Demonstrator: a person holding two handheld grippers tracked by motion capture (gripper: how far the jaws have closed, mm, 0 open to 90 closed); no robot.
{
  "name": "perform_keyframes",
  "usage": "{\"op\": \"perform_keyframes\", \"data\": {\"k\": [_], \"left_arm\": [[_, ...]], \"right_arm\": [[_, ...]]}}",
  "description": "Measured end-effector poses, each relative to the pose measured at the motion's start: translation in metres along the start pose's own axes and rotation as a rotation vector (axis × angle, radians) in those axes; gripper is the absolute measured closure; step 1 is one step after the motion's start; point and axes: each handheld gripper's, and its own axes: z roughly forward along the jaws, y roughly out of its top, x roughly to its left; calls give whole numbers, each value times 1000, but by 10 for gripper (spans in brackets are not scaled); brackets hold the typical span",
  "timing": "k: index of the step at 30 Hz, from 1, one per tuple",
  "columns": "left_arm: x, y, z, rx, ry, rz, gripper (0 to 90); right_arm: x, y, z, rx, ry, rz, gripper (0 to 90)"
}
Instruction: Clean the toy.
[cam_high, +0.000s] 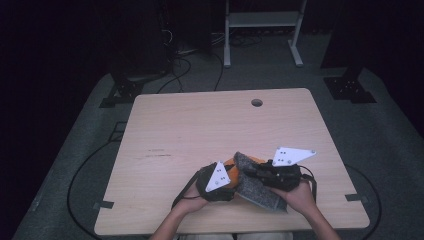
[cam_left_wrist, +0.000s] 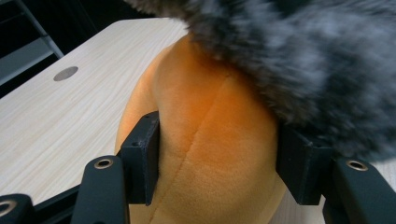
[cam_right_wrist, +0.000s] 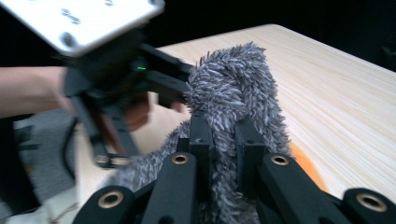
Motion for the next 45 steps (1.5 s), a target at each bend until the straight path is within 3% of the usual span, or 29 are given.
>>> {"op": "perform_keyframes", "data": {"k": [4,7,14,24,28,33,36,38,41,43,45], "left_arm": [[0,-1,0,0,-6,12,389],[1,-4,-2,-4,-13,12,387],[9,-12,-9,-5,-47,10,377],[18,-19,-15,-26,-55,-36,361],[22,-22,-17,-26,-50,-54,350],[26,-23,-18,-31,-52,-73,344],[27,-25,-19,-32,-54,-86,339],[28,-25,-19,-37,-56,-98,337],[30,-26,-19,-46,-62,-116,337],[30,-25,-19,-46,-55,-128,339],[30,-20,-23,-65,-42,-158,371]], "right_arm": [[-10,-7,-5,-8,-30,42,800],[-22,-16,-8,-19,-29,103,800],[-35,-32,-8,-3,-40,158,800],[-58,-55,-13,14,-77,266,799],[-57,-55,-15,1,-78,272,799],[-50,-46,-16,-61,-17,250,799],[-50,-51,-8,-25,-16,256,797],[-56,-57,-5,-10,-9,304,798],[-58,-59,-9,18,-41,307,798],[-58,-58,-11,13,-40,301,798],[-51,-47,-15,-36,-2,278,799]]}}
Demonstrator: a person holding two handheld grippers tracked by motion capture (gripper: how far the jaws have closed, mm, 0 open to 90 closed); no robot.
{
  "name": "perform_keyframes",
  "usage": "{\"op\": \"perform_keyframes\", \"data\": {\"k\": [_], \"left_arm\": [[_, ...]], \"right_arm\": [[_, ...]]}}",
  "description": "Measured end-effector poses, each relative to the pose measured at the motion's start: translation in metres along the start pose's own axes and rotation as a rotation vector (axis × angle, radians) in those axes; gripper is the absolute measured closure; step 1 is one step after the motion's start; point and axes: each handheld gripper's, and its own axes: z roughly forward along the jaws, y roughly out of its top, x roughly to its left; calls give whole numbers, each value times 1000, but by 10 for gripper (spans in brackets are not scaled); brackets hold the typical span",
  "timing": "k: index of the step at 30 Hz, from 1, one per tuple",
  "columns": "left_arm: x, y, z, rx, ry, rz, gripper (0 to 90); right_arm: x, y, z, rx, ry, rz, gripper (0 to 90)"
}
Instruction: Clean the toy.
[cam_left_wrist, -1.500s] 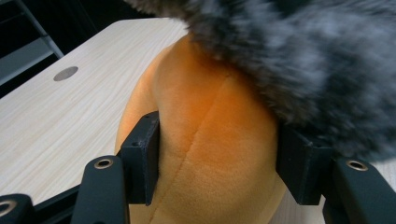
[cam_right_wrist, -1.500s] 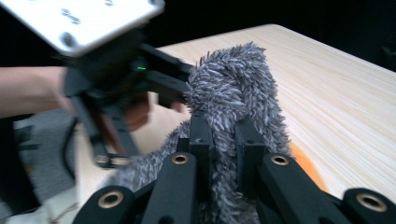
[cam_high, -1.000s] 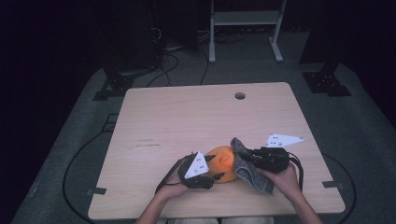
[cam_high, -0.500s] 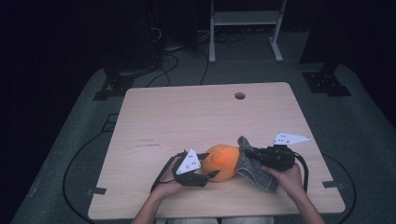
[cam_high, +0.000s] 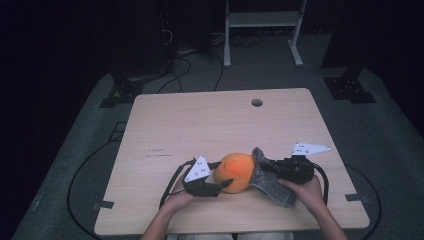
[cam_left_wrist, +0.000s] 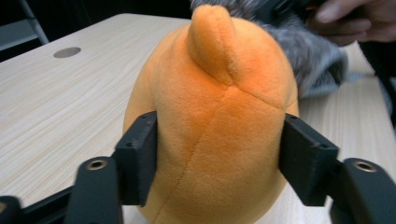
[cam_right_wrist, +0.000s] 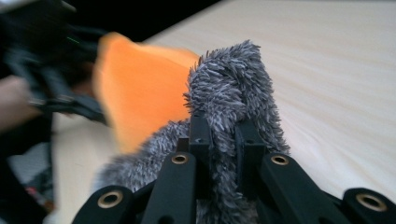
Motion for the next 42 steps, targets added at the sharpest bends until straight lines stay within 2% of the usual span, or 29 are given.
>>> {"op": "perform_keyframes", "data": {"k": [2,3,4,5,6,9,11,13,14,15,16,17,20,22,23,24,28,30,32,34,35,36,37,38,39,40,41,42], "left_arm": [[0,9,-3,13,12,-13,390],[0,9,-3,13,12,-13,396],[-3,14,-4,39,22,25,397],[-3,14,-4,39,22,25,398],[-5,15,-5,58,26,47,398],[-11,17,-4,61,-3,59,401],[-12,18,-1,64,-5,64,402],[-10,17,-1,57,-5,50,402],[-10,17,-1,57,-5,50,402],[-9,17,-2,49,-6,36,402],[-7,16,-3,39,-5,24,402],[-5,17,-5,34,-4,12,402],[-3,24,-11,30,13,-13,402],[-5,30,-13,39,31,10,402],[-8,32,-11,70,32,24,402],[-8,32,-11,70,32,24,402],[-16,31,1,119,13,51,400],[-23,37,5,130,5,66,390],[-28,39,9,124,-26,73,387],[-31,38,13,129,-28,89,370],[-31,38,13,129,-28,89,344],[-30,36,15,124,-49,83,292],[-28,35,15,117,-69,72,292],[-23,32,12,108,-100,63,232],[-23,32,12,108,-100,63,201],[-19,30,8,94,-138,38,174],[-16,29,6,82,-154,24,174],[-12,27,5,86,-126,18,166]], "right_arm": [[12,9,-2,-26,22,-42,798],[12,9,-2,-26,22,-42,798],[22,16,-3,-50,60,-66,798],[27,19,-2,-59,77,-74,798],[27,19,-2,-59,77,-74,798],[37,22,5,-60,112,-100,798],[30,15,13,-27,87,-90,798],[18,8,15,-21,83,-37,799],[12,5,16,-11,64,-24,799],[8,2,15,9,38,-14,798],[8,2,15,9,38,-14,798],[-2,-4,14,53,-12,10,798],[-4,-4,10,40,-11,20,798],[1,4,4,-10,21,7,798],[11,12,0,-42,33,-27,798],[15,15,-1,-49,48,-37,798],[29,21,0,-50,87,-78,798],[41,26,1,-66,134,-141,798],[46,29,3,-52,123,-166,797],[47,27,7,-24,93,-188,798],[47,27,7,-24,93,-188,798],[42,23,8,1,74,-184,798],[42,23,8,1,74,-184,798],[37,20,6,12,56,-172,798],[37,20,6,12,56,-172,798],[31,18,2,14,57,-156,798],[31,18,2,14,57,-156,798],[30,17,1,13,57,-151,798]]}}
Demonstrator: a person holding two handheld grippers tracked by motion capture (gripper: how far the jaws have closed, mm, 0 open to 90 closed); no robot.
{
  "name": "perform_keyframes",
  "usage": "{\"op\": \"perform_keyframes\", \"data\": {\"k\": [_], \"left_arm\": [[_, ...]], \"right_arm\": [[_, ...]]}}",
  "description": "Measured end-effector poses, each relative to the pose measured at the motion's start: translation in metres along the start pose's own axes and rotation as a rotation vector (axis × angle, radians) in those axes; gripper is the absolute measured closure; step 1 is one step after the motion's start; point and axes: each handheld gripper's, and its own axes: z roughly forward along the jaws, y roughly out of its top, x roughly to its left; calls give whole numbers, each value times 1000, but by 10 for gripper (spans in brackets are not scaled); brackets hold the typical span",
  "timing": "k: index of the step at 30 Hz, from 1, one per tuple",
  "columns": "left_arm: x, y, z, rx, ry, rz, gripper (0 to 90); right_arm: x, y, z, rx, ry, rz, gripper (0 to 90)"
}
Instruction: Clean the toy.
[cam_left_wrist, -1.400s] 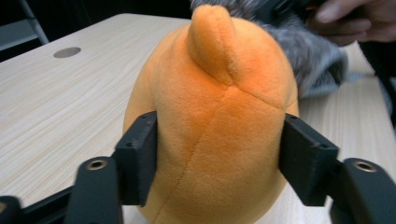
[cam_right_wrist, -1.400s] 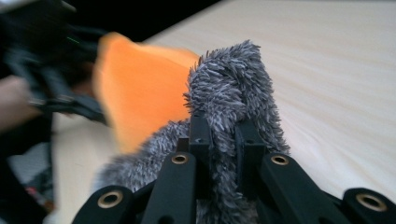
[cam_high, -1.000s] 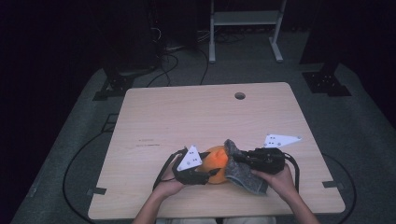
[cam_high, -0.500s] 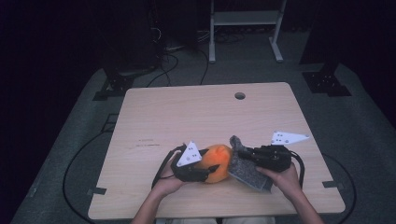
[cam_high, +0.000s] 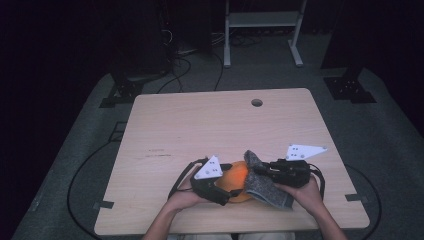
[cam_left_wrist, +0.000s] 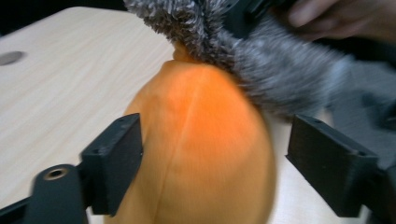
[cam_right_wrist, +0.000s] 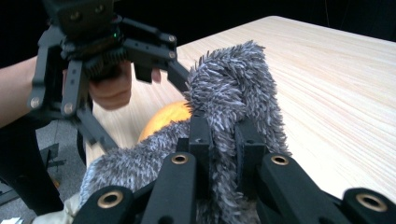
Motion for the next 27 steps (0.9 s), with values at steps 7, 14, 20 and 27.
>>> {"op": "perform_keyframes", "data": {"k": [7,14,20,27], "left_arm": [[9,-17,9,25,-11,-62,266],[1,-13,11,14,46,-9,347],[-5,-8,12,5,75,27,387],[-2,-5,6,-46,76,10,429]], "right_arm": [[-12,-7,-4,15,-5,19,798],[-20,-5,-21,-2,-8,63,799],[5,10,-2,34,-6,-42,799],[-23,-10,-16,15,-71,102,800]]}}
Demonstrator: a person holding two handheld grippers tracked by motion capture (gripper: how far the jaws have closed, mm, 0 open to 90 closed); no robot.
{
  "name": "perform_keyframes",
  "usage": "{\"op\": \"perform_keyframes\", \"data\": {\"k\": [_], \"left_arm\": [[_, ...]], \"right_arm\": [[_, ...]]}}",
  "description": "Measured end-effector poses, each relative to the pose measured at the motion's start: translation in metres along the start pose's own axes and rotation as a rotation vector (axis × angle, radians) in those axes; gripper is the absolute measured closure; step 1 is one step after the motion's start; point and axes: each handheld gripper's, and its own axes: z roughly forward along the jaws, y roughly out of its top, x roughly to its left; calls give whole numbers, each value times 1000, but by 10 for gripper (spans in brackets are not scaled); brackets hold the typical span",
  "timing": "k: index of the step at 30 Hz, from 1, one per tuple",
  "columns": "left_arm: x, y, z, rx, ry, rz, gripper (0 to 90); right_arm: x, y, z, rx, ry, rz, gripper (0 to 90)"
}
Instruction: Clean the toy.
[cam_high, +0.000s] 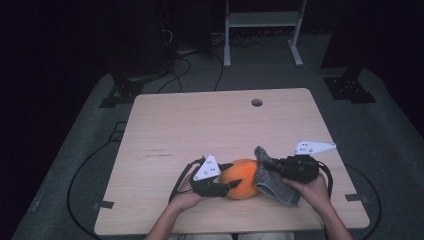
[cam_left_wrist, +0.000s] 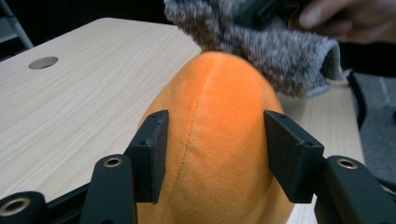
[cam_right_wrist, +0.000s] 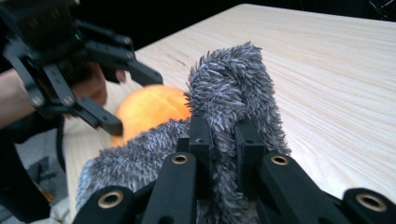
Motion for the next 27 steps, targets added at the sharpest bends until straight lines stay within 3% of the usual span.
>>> {"op": "perform_keyframes", "data": {"k": [3,4,5,7,10,13,15,16,18,24,26,27], "left_arm": [[-3,-1,4,14,6,14,413],[-4,-1,6,10,7,11,409],[-4,-1,7,12,6,11,410],[-6,-2,9,9,8,13,409],[-5,-2,7,-2,-2,25,343],[2,-3,8,3,2,-23,147],[4,-7,15,23,-29,-55,141],[4,-9,17,25,-36,-59,145],[3,-11,17,12,-29,-53,250],[-5,-9,18,35,3,-19,304],[-5,-9,19,31,8,-24,307],[-4,-10,19,29,8,-28,307]], "right_arm": [[4,4,-2,-8,16,-13,800],[8,7,-2,-12,27,-30,800],[19,13,0,-10,43,-79,800],[22,14,1,-7,47,-86,800],[23,10,11,39,45,-105,800],[16,4,10,29,74,-60,800],[14,3,10,31,82,-53,800],[12,2,10,35,87,-42,800],[5,-2,8,33,61,-19,801],[-10,-9,-3,44,-13,26,801],[-9,-6,-8,21,14,46,802],[-3,-2,-8,2,49,45,802]]}}
